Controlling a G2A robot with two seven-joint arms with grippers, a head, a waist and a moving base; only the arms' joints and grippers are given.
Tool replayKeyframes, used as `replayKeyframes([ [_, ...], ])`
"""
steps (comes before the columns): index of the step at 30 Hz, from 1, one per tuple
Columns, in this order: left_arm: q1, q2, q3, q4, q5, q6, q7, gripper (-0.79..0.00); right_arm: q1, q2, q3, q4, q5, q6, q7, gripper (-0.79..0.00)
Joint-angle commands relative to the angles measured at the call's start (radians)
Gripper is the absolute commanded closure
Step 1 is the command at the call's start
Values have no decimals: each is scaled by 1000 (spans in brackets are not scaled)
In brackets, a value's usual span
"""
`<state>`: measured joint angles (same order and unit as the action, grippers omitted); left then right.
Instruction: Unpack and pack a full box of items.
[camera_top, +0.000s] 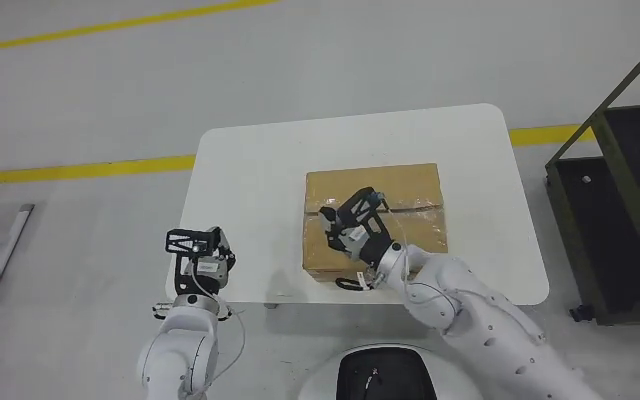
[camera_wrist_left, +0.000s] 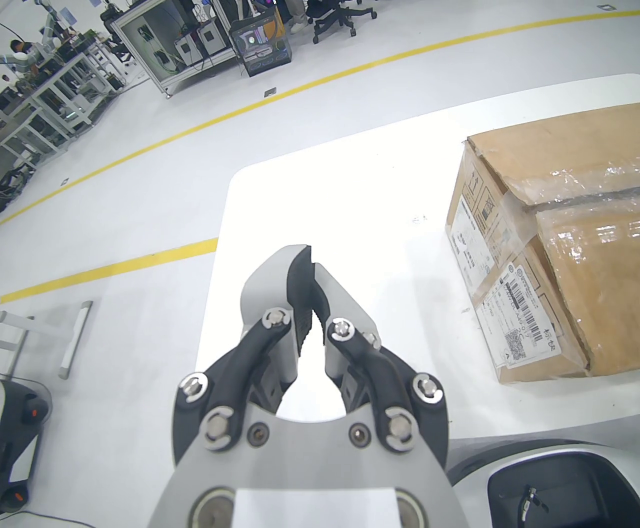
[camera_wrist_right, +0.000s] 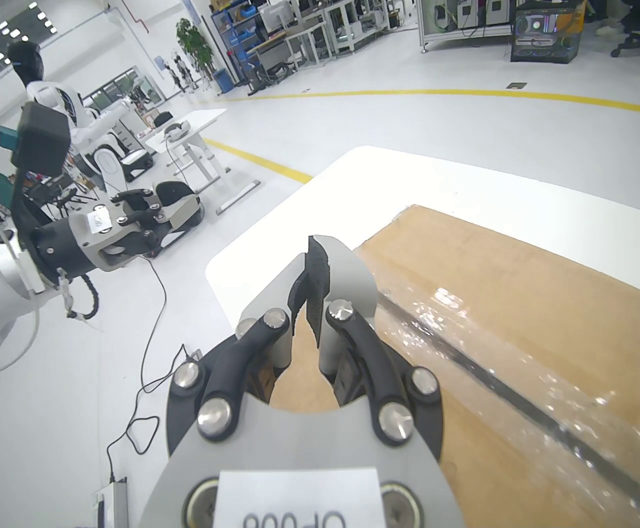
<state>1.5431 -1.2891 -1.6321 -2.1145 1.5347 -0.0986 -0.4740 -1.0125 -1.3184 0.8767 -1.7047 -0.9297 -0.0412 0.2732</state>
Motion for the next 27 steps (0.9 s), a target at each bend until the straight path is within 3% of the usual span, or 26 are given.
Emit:
replayKeyframes([
  [1, -6, 0, 6, 2, 2, -1, -3, -785, 25, -13, -32, 47, -10, 27, -19, 0],
  [13, -61, 1, 71, 52, 24, -31, -3, -785, 48, -35, -15, 176, -24, 76, -45, 0],
  [27, -128, 1, 122, 93, 15, -60, -7, -785, -49, -10, 145, 114, -9, 58, -5, 0],
])
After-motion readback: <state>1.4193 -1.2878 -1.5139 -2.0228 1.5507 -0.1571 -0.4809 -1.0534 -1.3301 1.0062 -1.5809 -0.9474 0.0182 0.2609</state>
